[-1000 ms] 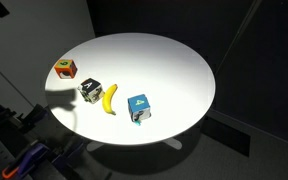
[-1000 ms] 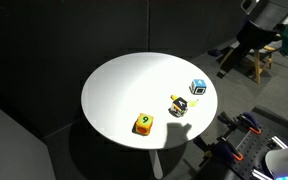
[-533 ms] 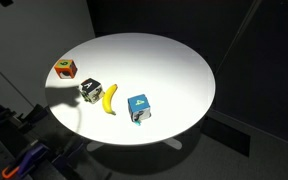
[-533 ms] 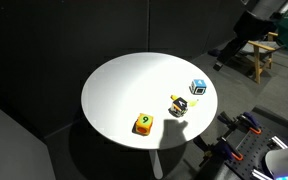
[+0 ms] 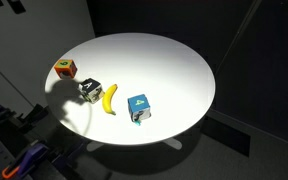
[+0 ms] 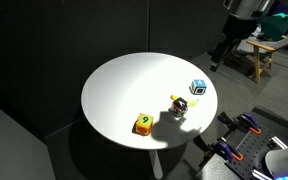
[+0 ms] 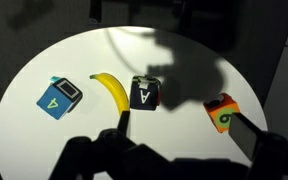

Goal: Pick up the block with the number six on it and move it to the right side of the table

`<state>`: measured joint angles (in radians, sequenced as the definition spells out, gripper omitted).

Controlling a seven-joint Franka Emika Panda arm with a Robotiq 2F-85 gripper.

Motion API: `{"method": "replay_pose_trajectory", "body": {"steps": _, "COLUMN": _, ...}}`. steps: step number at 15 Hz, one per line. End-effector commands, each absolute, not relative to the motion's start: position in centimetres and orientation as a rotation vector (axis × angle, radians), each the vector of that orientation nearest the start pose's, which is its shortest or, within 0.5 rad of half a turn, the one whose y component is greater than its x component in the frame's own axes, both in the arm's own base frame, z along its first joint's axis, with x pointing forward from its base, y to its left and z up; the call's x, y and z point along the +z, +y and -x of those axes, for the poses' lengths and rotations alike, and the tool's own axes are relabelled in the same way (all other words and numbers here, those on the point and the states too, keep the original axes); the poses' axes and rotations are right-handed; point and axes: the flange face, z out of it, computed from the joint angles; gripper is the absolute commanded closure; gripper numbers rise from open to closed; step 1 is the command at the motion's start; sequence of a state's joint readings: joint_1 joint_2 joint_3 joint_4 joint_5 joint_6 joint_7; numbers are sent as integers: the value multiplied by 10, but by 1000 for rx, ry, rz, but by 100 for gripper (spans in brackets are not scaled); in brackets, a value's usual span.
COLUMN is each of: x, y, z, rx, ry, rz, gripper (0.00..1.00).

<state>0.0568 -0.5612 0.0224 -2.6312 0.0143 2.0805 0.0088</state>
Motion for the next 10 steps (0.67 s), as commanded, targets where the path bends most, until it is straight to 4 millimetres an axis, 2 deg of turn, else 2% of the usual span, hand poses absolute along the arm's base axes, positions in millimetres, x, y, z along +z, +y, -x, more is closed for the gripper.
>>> {"method": "replay_pose_trajectory", "body": {"steps": 1, "x": 416, "y": 25, "z": -400, "rx": 169, "ry": -181, "rz": 3122, "gripper": 0}}
{"method": "replay_pose_trajectory", "body": {"steps": 4, "x": 400, "y": 25, "z": -420, "rx": 256, "ry": -287, "rz": 3129, "gripper": 0}}
{"method": "replay_pose_trajectory", "body": {"steps": 10, "x": 371, "y": 24, "z": -450, "rx": 304, "ry": -454, "rz": 3134, "gripper": 0}}
